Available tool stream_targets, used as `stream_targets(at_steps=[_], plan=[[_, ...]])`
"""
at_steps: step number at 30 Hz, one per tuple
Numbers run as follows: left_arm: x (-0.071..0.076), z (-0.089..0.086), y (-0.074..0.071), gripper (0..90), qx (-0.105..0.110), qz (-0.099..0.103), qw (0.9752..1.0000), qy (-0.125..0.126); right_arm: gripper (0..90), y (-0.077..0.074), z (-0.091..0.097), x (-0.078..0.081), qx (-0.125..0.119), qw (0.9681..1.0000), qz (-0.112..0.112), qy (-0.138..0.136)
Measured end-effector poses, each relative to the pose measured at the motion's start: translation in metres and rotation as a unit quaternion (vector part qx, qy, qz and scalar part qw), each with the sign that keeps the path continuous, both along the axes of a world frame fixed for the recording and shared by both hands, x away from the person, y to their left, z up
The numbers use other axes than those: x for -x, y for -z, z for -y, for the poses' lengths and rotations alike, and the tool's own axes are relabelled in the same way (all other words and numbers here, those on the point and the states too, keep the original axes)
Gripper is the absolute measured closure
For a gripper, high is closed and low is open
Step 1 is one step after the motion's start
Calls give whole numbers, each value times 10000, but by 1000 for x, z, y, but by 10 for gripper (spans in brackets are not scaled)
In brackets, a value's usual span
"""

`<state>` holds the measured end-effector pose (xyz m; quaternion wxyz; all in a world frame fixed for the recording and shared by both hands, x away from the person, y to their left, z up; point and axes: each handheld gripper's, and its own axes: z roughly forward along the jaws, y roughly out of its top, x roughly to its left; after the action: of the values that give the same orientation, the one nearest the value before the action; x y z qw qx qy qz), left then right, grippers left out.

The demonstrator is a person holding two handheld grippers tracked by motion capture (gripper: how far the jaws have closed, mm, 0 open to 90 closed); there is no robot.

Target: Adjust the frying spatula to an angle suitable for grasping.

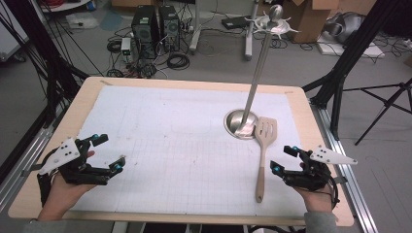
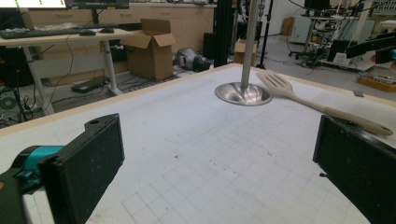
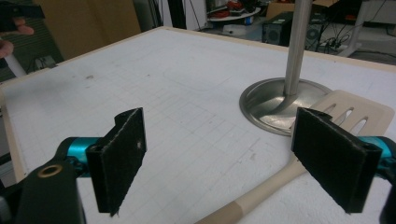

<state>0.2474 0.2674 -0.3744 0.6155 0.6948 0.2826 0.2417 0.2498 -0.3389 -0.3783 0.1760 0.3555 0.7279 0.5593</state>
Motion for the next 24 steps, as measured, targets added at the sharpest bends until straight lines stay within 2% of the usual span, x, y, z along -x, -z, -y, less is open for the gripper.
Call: stream_targets(at_steps=[1, 2, 3, 5, 6, 7, 8, 9, 10, 11, 12, 13, 14, 16, 17, 19, 24], plan=[[0, 0, 0, 24, 0, 0, 10000, 0, 196, 0, 0, 0, 0, 10000, 0, 0], [1, 0, 2, 24, 2, -27, 10000, -15, 276, 2, 0, -2, 43, 10000, 43, 14], [1, 0, 2, 24, 2, -27, 10000, -15, 276, 2, 0, -2, 43, 10000, 43, 14], [1, -1, 3, 24, -9, -52, 10000, -29, 358, 4, 0, -4, 49, 10000, 7, 68], [2, -1, 4, 24, -32, -58, 10000, -31, 481, 6, 0, -5, 123, 9999, -47, 58], [2, -1, 5, 24, -37, -76, 10000, -45, 481, 6, 0, -5, 123, 9999, -47, 58], [3, -1, 5, 24, -56, -79, 9999, -57, 517, 7, -1, -6, 224, 9997, -64, 83], [3, -1, 6, 24, -60, -89, 9999, -67, 619, 9, -1, -9, 291, 9995, -55, 82], [4, -2, 6, 24, -80, -95, 9999, -54, 619, 9, -1, -9, 291, 9995, -55, 82], [4, -3, 6, 24, -93, -87, 9999, -53, 696, 11, -2, -12, 402, 9990, -116, 182], [5, -3, 6, 24, -91, -98, 9999, -54, 696, 11, -2, -12, 402, 9990, -116, 182], [6, -4, 7, 24, -113, -106, 9999, -61, 772, 14, -3, -15, 491, 9982, -216, 253], [6, -4, 7, 24, -113, -106, 9999, -61, 772, 14, -3, -15, 491, 9982, -216, 253], [7, -5, 8, 24, -112, -114, 9998, -77, 826, 17, -4, -20, 577, 9973, -347, 288], [8, -6, 8, 24, -118, -126, 9998, -87, 862, 21, -5, -23, 709, 9957, -470, 357], [9, -7, 9, 24, -128, -145, 9998, -98, 886, 24, -5, -27, 779, 9949, -539, 350], [12, -9, 10, 24, -150, -187, 9997, -105, 899, 31, -8, -34, 924, 9929, -689, 298]])
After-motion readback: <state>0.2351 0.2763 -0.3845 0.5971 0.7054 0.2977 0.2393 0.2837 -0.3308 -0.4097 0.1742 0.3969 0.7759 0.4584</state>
